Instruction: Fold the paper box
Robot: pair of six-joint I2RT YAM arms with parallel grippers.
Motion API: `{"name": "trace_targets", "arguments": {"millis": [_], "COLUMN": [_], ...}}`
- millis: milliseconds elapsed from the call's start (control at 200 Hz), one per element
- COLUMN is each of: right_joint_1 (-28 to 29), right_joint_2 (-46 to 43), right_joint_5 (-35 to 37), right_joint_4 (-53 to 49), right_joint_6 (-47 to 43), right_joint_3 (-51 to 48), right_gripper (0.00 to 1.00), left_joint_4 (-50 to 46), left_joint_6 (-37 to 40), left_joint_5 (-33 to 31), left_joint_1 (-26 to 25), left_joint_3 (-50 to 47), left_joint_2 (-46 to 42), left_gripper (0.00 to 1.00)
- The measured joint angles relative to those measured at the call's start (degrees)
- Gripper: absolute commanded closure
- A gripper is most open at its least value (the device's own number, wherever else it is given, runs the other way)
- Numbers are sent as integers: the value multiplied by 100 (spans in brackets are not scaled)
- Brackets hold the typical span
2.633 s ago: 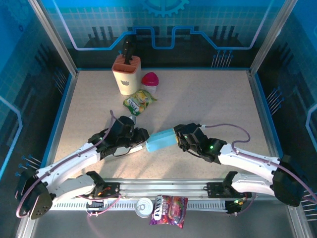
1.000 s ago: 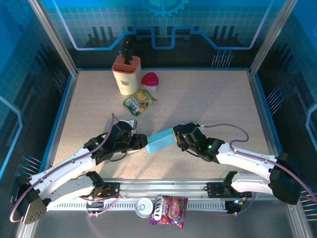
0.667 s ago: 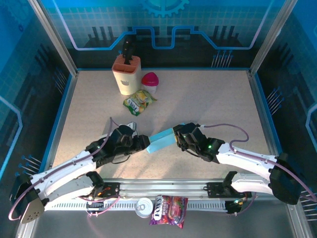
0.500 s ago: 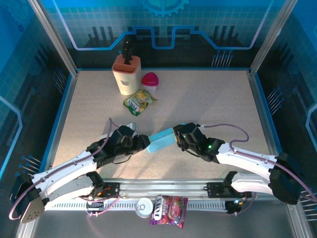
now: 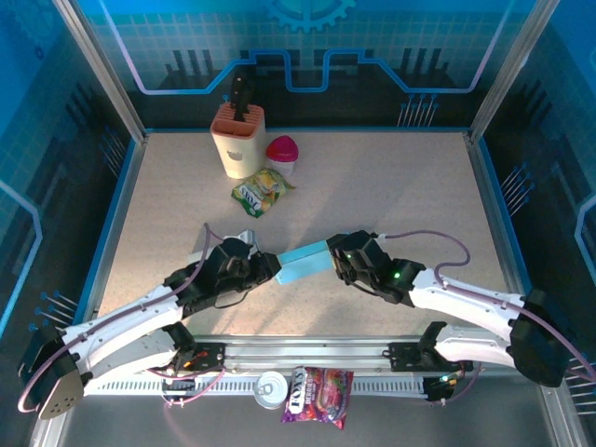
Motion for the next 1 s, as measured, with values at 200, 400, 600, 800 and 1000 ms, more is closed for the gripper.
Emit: {"name": "trace_targets", "arguments": {"millis": [200, 400, 600, 800, 1000], "right_joint_1": [-509, -1049, -1252, -1390, -1414], "right_joint_2": [-647, -693, -481, -437, -654], "right_joint_5": [-111, -540, -839, -1005, -929], "right_joint_4": [-428, -354, -251, 151, 190], "right_joint_6": [-588, -964, -997, -918, -905], "right_joint_3": [-2, -4, -225, -396, -514], "right_gripper": [42, 49, 59, 63, 62], "left_joint_4": [131, 155, 210, 295, 428], "left_joint_6": [4, 26, 44, 66, 358], "left_joint_5": [0, 2, 2, 2, 74], "left_joint_1": [28, 28, 28, 28, 13], "left_joint_3": [0, 0, 0, 0, 127], "left_joint_2": [79, 103, 140, 203, 476], "left_gripper": [82, 83, 83, 84, 88]}}
